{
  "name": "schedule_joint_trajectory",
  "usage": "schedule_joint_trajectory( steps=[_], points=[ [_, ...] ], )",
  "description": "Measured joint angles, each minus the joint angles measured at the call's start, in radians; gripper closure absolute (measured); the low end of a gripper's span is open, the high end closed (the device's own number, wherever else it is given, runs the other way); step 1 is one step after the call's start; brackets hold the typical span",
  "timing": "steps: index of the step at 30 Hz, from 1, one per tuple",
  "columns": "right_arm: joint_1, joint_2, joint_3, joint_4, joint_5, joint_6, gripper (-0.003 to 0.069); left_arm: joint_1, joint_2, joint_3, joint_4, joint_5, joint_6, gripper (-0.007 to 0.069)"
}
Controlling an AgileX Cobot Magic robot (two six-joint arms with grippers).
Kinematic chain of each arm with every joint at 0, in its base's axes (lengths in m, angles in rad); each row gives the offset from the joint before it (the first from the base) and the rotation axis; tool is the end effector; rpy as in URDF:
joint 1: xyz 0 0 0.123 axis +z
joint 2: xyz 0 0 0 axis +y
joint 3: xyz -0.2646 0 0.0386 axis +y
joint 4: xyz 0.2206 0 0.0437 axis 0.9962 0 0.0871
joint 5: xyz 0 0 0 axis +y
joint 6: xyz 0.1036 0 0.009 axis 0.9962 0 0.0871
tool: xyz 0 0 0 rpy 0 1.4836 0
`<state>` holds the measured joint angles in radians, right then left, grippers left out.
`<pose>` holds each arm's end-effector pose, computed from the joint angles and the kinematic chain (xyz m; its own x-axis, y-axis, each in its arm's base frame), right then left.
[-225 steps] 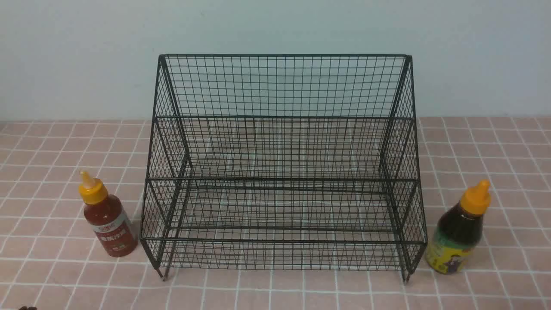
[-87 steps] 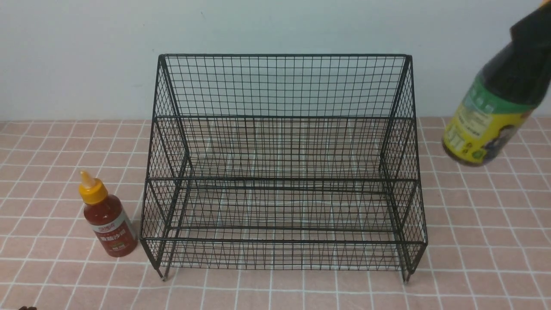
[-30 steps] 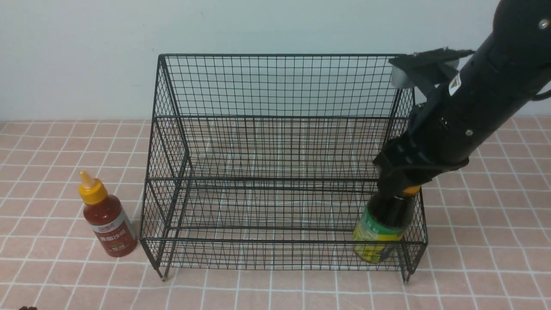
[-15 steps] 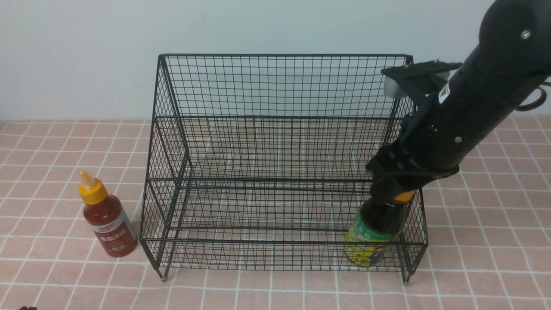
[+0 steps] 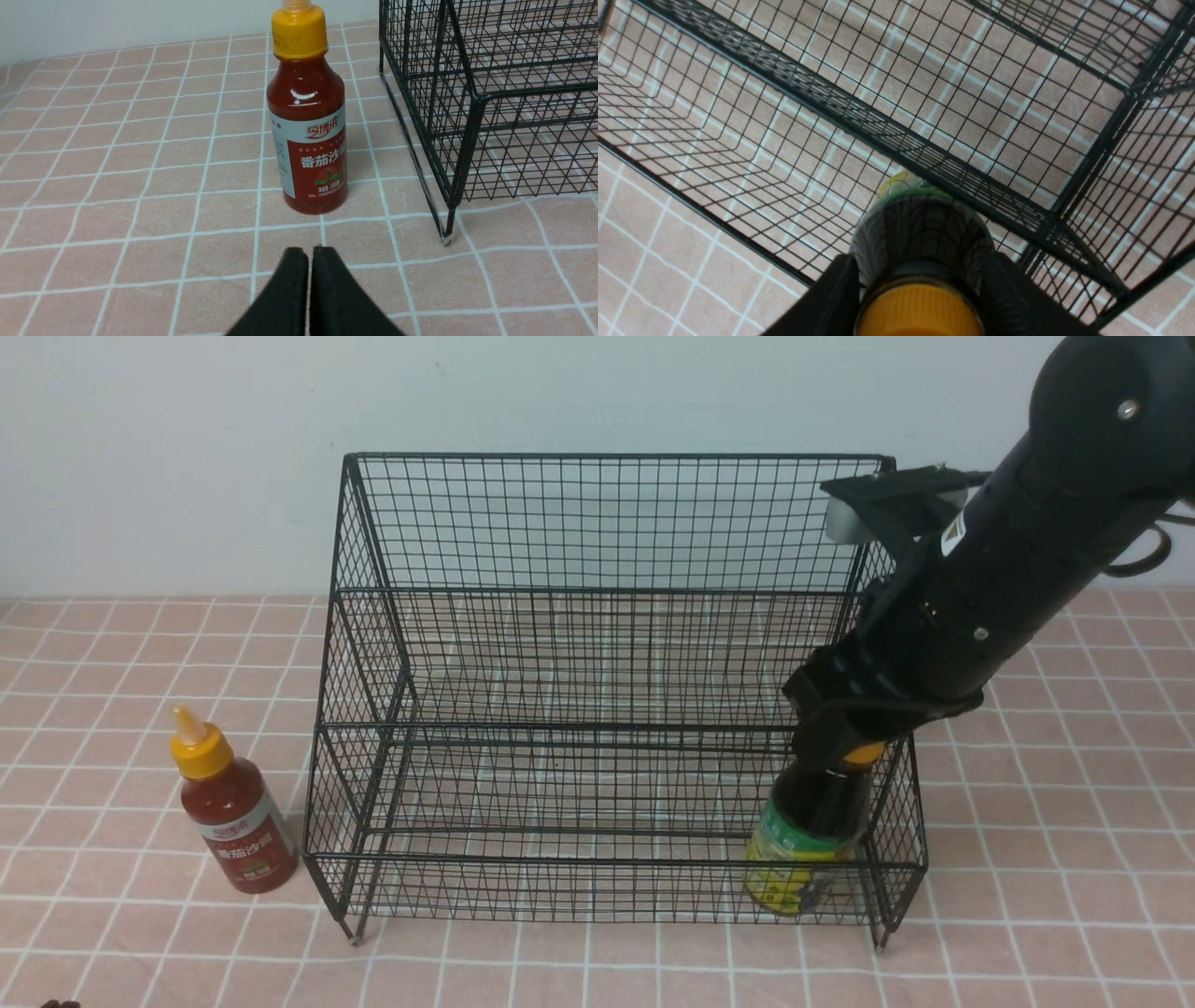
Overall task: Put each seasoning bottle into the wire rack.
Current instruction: Use the right arm to put the condiment bottle back on the shelf
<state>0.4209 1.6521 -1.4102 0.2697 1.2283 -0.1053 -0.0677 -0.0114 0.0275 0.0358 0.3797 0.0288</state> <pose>0.2673 0.1482 0.2745 -0.8889 -0.4114 -0.2014 -0.4523 0.8580 0.2434 0.0553 -0.0024 0.1671 -0.2988 0.0824 -0.9507 0.0737 0.9953 0.0631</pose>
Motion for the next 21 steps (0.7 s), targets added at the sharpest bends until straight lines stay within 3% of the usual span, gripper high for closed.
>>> schedule_joint_trajectory(
  steps=[9, 14, 21],
  points=[
    [0.000, 0.015, 0.001, 0.033, 0.004, 0.012, 0.0229, 0.000, 0.000, 0.001, 0.027, -0.027, -0.011, 0.0631],
    [0.000, -0.013, 0.001, 0.011, 0.004, 0.028, 0.0206, 0.000, 0.000, 0.001, -0.211, -0.243, -0.196, 0.0631],
    [0.000, -0.148, 0.002, -0.080, 0.009, 0.048, 0.0204, 0.000, 0.000, 0.001, -0.355, -0.456, -0.265, 0.0631]
  ],
)
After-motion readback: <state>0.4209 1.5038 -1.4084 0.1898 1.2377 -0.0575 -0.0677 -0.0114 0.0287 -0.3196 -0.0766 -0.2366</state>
